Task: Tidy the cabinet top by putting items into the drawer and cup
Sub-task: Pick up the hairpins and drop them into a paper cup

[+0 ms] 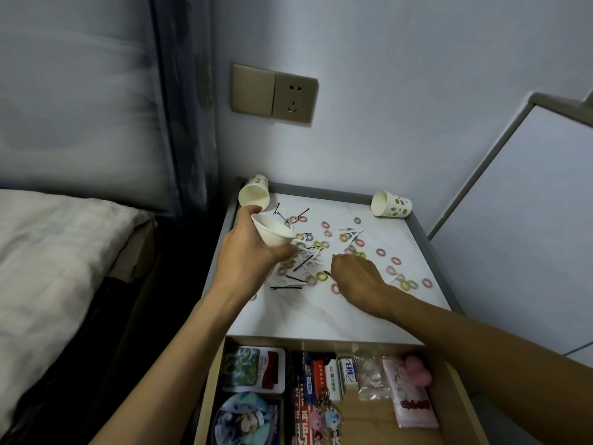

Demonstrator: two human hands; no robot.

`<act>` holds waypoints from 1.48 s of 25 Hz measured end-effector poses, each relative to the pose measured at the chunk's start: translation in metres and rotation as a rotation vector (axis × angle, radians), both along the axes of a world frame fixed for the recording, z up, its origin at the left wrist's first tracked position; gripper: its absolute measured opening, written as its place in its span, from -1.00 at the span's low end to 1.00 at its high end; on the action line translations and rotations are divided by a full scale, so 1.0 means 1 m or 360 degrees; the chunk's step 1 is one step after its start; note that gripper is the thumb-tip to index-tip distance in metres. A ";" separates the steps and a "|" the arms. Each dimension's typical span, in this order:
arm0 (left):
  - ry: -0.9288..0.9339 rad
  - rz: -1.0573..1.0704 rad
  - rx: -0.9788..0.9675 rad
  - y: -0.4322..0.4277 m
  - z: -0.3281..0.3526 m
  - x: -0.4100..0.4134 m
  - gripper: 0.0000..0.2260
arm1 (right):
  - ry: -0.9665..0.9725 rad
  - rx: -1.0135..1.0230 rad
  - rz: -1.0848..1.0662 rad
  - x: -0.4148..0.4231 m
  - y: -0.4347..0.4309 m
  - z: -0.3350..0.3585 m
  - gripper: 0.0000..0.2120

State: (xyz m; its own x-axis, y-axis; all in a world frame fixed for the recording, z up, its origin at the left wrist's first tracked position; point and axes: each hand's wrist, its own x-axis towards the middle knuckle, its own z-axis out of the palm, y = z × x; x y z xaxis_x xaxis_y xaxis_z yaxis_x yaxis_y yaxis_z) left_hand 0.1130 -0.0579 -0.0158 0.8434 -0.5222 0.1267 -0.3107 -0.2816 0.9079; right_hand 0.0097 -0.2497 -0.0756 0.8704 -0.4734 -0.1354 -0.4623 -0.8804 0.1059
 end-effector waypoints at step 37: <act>-0.0041 0.0098 0.0011 0.003 -0.008 0.015 -0.23 | -0.0425 0.0038 0.0561 0.058 -0.008 0.016 -0.89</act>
